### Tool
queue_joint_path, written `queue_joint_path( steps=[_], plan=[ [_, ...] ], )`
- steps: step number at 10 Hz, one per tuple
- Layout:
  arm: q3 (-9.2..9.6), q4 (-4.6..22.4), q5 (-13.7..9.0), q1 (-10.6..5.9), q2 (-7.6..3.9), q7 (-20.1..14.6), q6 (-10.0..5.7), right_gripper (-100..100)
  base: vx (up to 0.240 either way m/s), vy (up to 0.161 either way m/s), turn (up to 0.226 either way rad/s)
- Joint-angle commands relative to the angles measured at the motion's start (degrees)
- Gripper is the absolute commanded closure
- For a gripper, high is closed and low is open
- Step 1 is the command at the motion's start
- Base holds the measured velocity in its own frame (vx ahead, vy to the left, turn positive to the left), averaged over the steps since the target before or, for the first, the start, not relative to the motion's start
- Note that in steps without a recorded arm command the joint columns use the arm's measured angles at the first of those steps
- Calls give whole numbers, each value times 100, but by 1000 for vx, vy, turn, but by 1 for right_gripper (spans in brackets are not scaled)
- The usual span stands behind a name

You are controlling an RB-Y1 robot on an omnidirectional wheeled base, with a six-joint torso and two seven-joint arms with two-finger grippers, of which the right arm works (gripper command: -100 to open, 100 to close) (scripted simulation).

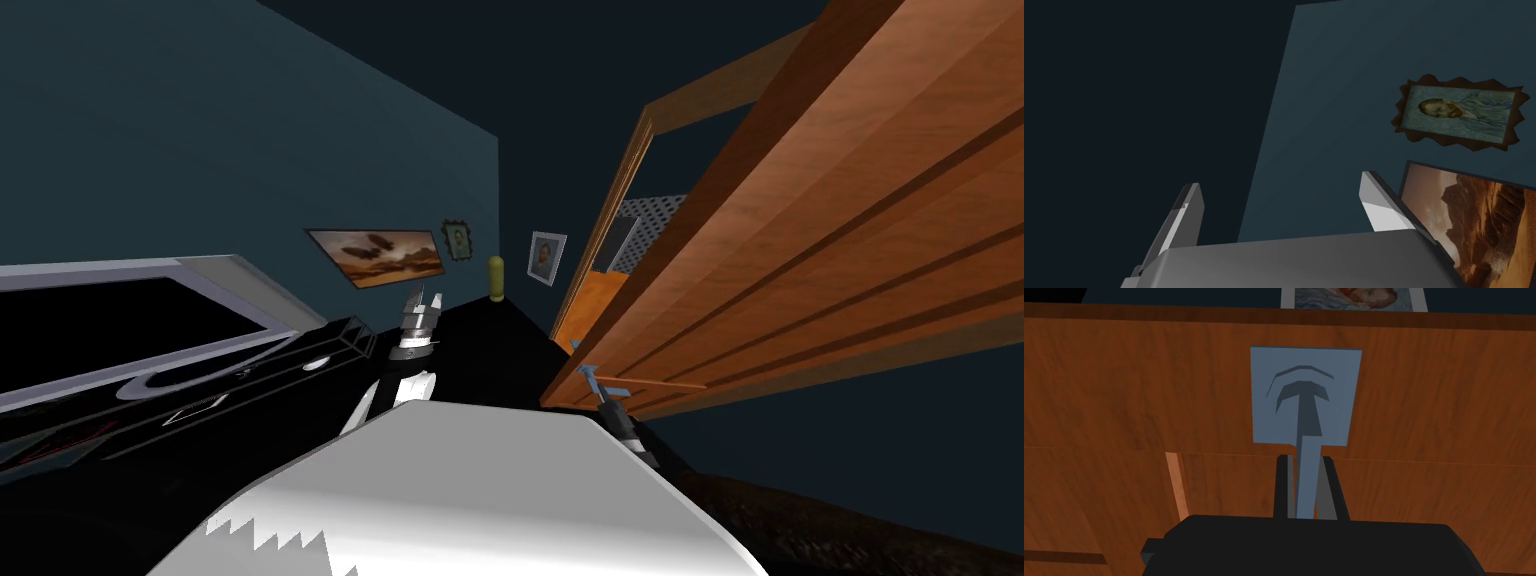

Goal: Pull the door open

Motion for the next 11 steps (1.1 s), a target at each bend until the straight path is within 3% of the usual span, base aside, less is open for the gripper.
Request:
queue_joint_path(
  steps=[1, 5, 6, 11],
  plan=[
    [-6, 36, -11, 9, -39, -14, -44, 100, -205, -47, 157],
    [24, 163, -8, -26, -75, -47, -164, 100, -203, -56, 130],
    [39, 68, 3, 13, -51, -35, -99, 100, -81, -20, 32],
    [77, 190, 10, -100, -69, -57, -123, 100, -183, -59, 144]
  ],
)
